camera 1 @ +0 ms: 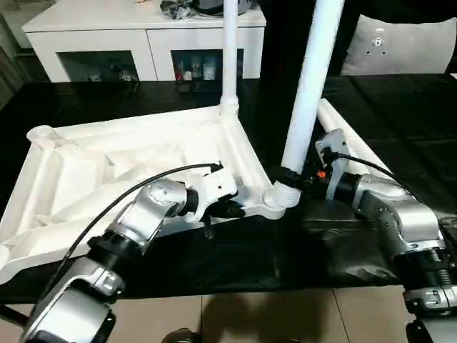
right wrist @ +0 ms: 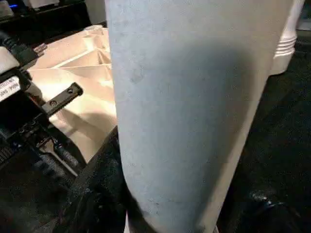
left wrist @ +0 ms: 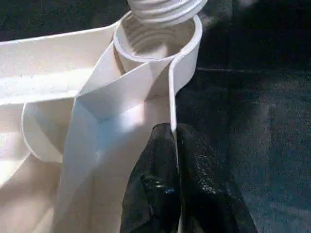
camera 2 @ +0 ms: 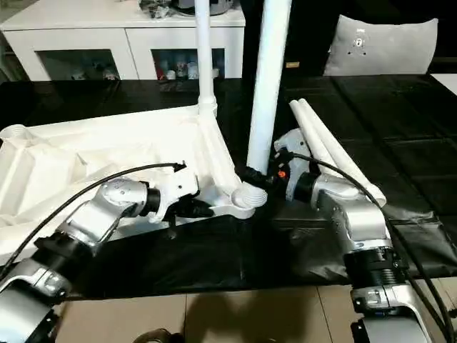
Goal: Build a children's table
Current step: Insert table leg to table base
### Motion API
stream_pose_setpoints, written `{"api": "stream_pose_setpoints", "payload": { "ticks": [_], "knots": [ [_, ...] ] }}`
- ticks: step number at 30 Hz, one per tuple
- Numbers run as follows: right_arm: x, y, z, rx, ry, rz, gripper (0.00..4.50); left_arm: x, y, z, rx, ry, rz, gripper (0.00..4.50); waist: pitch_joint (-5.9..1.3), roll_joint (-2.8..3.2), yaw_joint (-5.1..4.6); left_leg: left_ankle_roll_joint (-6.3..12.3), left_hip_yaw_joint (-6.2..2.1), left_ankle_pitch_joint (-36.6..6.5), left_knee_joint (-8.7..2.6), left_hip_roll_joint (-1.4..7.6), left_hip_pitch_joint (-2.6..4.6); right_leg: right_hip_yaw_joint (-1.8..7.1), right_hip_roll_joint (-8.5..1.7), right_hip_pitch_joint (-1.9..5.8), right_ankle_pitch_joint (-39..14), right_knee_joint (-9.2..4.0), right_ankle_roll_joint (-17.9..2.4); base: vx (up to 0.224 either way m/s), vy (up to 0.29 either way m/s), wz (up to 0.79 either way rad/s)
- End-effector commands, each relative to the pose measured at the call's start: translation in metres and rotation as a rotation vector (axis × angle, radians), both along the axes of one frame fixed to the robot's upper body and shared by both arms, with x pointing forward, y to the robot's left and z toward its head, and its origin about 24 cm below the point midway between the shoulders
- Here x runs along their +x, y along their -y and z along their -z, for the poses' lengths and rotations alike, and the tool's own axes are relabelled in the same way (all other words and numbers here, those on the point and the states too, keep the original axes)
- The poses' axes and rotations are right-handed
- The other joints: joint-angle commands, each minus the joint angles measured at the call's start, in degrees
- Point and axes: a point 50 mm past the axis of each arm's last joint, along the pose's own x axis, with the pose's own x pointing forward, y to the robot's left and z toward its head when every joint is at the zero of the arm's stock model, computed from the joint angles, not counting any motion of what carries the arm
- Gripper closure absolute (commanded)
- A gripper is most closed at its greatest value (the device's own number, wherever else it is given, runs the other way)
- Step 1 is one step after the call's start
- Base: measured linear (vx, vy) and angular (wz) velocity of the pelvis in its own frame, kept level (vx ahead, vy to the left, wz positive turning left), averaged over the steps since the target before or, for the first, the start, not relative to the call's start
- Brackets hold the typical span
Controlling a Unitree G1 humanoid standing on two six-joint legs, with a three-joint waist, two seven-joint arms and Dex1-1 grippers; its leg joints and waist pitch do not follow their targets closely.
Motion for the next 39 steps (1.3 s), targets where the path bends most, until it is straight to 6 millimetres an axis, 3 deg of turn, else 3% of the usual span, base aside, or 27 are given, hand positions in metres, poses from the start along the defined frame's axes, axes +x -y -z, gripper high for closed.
{"api": "stream_pose_setpoints", "payload": {
  "ticks": [1,8,9,20,27,32,35,37,39],
  "knots": [
    [0.002,-0.006,-0.003,0.013,0.016,-0.029,2.61,0.000,-0.005,-0.001,0.013,0.004,-0.008,4.50,-4.05,-0.46,0.28,0.63,-1.89,-17.3,-4.51,3.16,1.70,2.26,-3.57,2.36,-15.2,-4.31,-12.4,0.000,0.000,0.00],
    [0.003,-0.012,0.000,0.035,0.008,-0.053,2.61,0.001,-0.004,-0.002,0.002,0.001,-0.007,4.50,-4.12,-0.36,0.24,0.59,-1.90,-17.0,-4.53,3.22,1.75,2.27,-3.56,2.34,-13.7,-4.10,-13.1,0.000,0.000,0.00],
    [0.004,-0.013,0.001,0.036,0.007,-0.056,2.61,0.001,-0.004,-0.002,-0.002,-0.001,-0.003,4.50,-4.11,-0.62,0.19,0.75,-1.84,-16.8,-4.52,3.20,1.70,2.28,-3.53,2.37,-13.3,-4.09,-13.2,0.000,0.000,0.00],
    [0.008,-0.017,0.014,0.031,-0.025,-0.046,2.61,-0.001,-0.002,-0.003,-0.013,0.003,0.010,4.50,-4.05,-0.42,0.17,0.54,-1.86,-17.6,-4.59,3.23,1.79,2.29,-3.61,2.26,-14.5,-4.18,-13.1,0.000,0.000,0.00],
    [0.010,-0.013,0.022,0.128,-0.061,0.023,2.61,0.000,-0.003,-0.004,-0.023,0.001,0.004,4.50,-4.05,-0.41,0.06,0.69,-1.87,-17.7,-4.59,3.22,1.76,2.28,-3.67,2.30,-14.9,-4.24,-13.3,0.000,0.000,0.00],
    [0.005,-0.007,0.027,0.222,-0.090,0.059,2.61,0.001,-0.002,-0.006,-0.040,-0.004,-0.009,4.50,-4.10,-0.40,0.17,0.87,-1.84,-17.4,-4.63,3.27,1.76,2.29,-3.65,2.30,-14.5,-4.23,-13.3,0.000,0.000,0.00],
    [-0.006,-0.001,0.038,0.244,-0.105,0.073,2.61,0.001,-0.003,-0.006,-0.048,-0.004,-0.014,4.50,-4.12,0.11,0.34,0.63,-1.84,-17.7,-4.68,3.27,1.77,2.26,-3.58,2.26,-13.7,-4.24,-13.2,0.000,0.000,0.00],
    [-0.012,0.002,0.044,0.244,-0.105,0.083,2.61,0.002,-0.004,-0.007,-0.051,-0.005,-0.017,4.50,-4.15,-0.11,0.39,0.77,-1.82,-17.6,-4.70,3.26,1.74,2.29,-3.61,2.36,-13.1,-4.22,-13.3,0.000,0.000,0.00],
    [-0.015,0.004,0.047,0.220,-0.098,0.085,2.61,0.002,-0.004,-0.007,-0.052,-0.006,-0.019,4.50,-4.16,0.16,0.54,0.69,-1.92,-18.1,-4.76,3.30,1.81,2.21,-3.59,2.28,-12.8,-4.19,-13.5,0.000,0.000,0.00]
  ]
}}
